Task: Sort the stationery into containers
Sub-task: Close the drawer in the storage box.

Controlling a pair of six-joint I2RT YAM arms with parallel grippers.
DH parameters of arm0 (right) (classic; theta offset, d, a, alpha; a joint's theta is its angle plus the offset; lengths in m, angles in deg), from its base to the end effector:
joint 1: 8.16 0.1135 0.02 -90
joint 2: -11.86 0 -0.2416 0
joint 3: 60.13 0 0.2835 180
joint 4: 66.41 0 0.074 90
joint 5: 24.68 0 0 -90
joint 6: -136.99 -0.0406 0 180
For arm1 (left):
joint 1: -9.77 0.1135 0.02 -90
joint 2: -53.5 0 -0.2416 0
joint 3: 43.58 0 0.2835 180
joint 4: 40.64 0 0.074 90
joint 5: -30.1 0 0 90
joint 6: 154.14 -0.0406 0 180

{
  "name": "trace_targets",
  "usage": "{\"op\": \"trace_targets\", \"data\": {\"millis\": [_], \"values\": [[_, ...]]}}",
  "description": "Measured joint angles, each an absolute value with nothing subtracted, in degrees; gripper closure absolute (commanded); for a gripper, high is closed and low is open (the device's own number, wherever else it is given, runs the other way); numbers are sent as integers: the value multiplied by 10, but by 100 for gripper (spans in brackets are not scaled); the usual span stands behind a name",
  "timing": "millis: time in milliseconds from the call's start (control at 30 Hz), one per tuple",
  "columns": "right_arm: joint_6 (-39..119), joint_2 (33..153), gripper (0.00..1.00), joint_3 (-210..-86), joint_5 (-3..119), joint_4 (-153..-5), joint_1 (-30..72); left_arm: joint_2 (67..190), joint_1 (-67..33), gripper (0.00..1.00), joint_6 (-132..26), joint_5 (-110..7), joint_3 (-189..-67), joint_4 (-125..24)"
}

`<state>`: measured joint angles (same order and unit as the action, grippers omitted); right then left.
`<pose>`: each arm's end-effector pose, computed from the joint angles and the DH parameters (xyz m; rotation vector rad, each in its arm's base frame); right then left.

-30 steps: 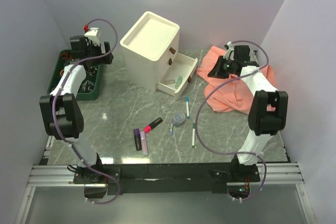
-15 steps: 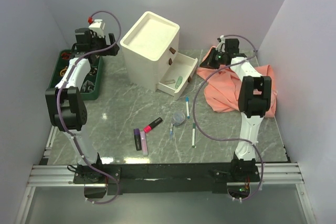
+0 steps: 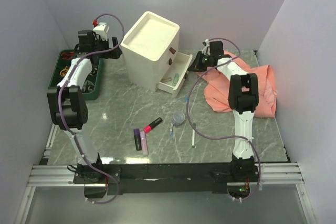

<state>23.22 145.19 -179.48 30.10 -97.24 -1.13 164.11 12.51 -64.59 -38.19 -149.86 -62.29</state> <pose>0.5300 0.0890 0.1452 0.0351 2.3810 0.9833 0.4883 0.0083 0.2693 0.1990 1.9969 -0.3473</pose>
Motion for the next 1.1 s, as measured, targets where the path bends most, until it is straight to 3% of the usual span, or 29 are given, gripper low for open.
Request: {"op": "trace_targets", "data": {"millis": [533,733,1100], "values": [[185,1473,85,-1841,312,-956,73,1641,129,5,-628,-338,-1499,-634],[168,1474,78,-1841,311,-944,78,1641,129,5,-621,-327,-1496,-634],[148,1481,76,-1842,304,-916,81,1641,129,4,-615,-327,-1477,-633]]}}
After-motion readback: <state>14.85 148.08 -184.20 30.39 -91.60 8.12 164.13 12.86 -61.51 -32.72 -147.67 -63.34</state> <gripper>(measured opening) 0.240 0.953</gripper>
